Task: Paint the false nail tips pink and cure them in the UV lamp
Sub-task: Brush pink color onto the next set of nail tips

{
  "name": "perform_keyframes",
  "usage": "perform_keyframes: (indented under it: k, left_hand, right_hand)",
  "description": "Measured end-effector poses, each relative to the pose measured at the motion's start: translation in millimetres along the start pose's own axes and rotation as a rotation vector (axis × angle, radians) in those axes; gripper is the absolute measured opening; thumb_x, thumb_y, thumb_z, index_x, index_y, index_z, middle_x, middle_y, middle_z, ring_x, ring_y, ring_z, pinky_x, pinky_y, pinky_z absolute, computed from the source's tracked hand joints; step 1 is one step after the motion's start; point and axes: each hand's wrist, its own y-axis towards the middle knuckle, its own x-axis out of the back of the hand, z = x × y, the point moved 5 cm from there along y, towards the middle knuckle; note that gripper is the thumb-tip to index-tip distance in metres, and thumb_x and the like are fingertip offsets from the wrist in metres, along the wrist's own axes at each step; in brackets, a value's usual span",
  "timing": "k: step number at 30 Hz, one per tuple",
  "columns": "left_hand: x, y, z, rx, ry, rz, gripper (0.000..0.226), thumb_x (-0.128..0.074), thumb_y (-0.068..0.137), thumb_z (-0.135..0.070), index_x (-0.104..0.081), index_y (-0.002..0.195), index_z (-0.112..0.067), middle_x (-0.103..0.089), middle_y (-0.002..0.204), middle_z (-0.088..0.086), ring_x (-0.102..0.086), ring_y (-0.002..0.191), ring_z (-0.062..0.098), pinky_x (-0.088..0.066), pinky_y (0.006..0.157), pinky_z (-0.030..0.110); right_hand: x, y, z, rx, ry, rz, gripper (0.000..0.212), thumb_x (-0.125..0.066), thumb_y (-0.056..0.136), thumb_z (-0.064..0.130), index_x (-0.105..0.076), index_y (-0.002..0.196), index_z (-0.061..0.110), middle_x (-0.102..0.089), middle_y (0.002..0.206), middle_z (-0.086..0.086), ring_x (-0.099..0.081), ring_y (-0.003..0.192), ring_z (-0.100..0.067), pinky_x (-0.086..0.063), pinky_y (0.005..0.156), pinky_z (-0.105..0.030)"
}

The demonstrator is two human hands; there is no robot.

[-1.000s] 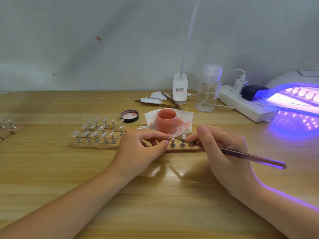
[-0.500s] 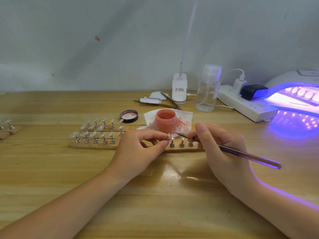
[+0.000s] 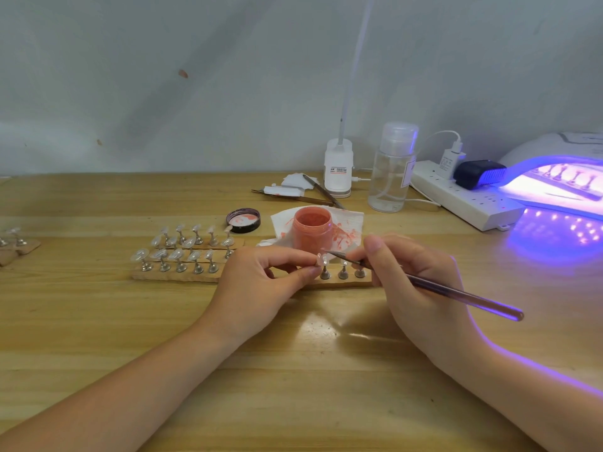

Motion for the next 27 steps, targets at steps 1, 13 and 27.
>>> perform_keyframes:
  k: [1,13,27]
  left_hand:
    - [0.0,0.0,-0.1,-0.005,0.002,-0.002,0.024,-0.074,0.071,-0.008,-0.071,0.071,-0.032,-0.067,0.062,-0.022,-0.050,0.047,-0.007,-0.034,0.047,0.004]
    - [0.0,0.3,1.2,-0.035,-0.019,-0.006,0.023,-0.074,0.069,-0.007,-0.071,0.070,-0.030,-0.065,0.060,-0.026,-0.051,0.050,-0.013,-0.034,0.052,0.000]
    - [0.2,1.0,2.2,-0.007,-0.059,-0.012,0.030,-0.076,0.065,-0.013,-0.071,0.063,-0.042,-0.068,0.067,-0.023,-0.062,0.067,-0.009,-0.041,0.063,0.002]
  right_hand:
    - [-0.6,0.1,0.3,0.003,-0.007,0.011,0.022,-0.051,0.086,0.025,-0.065,0.069,0.026,-0.060,0.062,0.015,-0.055,0.058,0.004,-0.037,0.057,-0.005]
    - [0.0,1.0,1.9,0.026,-0.003,0.000,0.021,-0.049,0.086,0.028,-0.065,0.072,0.026,-0.059,0.063,0.020,-0.055,0.059,0.005,-0.037,0.058,-0.004]
    - [-0.3,0.0,1.3,0.023,0.018,-0.018,0.025,-0.047,0.088,0.023,-0.066,0.073,0.019,-0.054,0.053,0.027,-0.055,0.056,0.006,-0.037,0.058,-0.003]
